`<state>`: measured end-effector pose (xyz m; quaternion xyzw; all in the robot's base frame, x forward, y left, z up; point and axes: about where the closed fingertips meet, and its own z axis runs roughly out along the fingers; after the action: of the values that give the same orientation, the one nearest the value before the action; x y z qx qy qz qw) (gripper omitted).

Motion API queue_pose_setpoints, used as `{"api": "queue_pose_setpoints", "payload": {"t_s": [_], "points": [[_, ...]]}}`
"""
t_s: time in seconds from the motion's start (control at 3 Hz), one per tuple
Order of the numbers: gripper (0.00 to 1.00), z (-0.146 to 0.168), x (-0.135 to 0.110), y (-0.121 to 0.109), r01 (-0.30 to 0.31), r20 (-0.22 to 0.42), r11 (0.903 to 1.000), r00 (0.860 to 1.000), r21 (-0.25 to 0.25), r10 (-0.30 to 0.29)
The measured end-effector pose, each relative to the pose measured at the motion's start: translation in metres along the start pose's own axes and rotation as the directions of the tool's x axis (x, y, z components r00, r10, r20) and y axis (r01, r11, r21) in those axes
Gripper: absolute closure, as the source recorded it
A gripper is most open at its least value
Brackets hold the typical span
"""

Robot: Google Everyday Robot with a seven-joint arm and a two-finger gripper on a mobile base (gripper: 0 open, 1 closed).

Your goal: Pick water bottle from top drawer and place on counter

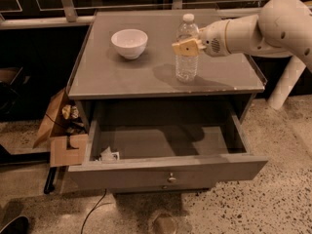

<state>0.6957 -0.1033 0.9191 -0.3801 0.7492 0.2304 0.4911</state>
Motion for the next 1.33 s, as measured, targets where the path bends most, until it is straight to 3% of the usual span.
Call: {"api": "queue_pose_setpoints", "payload": {"t_s": [0.33, 0.67, 1.33], "points": [[1.00, 0.0126, -0.0180, -0.0096, -0.011, -0.038, 0.9994, 0.999, -0.032, 0.010], [1.00, 0.0151, -0.0233, -0.0112, -0.015, -0.034, 0.9992, 0.999, -0.038, 0.013], [1.00, 0.0166, -0.0178, -0.0120, -0.029, -0.010, 0.9991, 1.000, -0.032, 0.029]]}}
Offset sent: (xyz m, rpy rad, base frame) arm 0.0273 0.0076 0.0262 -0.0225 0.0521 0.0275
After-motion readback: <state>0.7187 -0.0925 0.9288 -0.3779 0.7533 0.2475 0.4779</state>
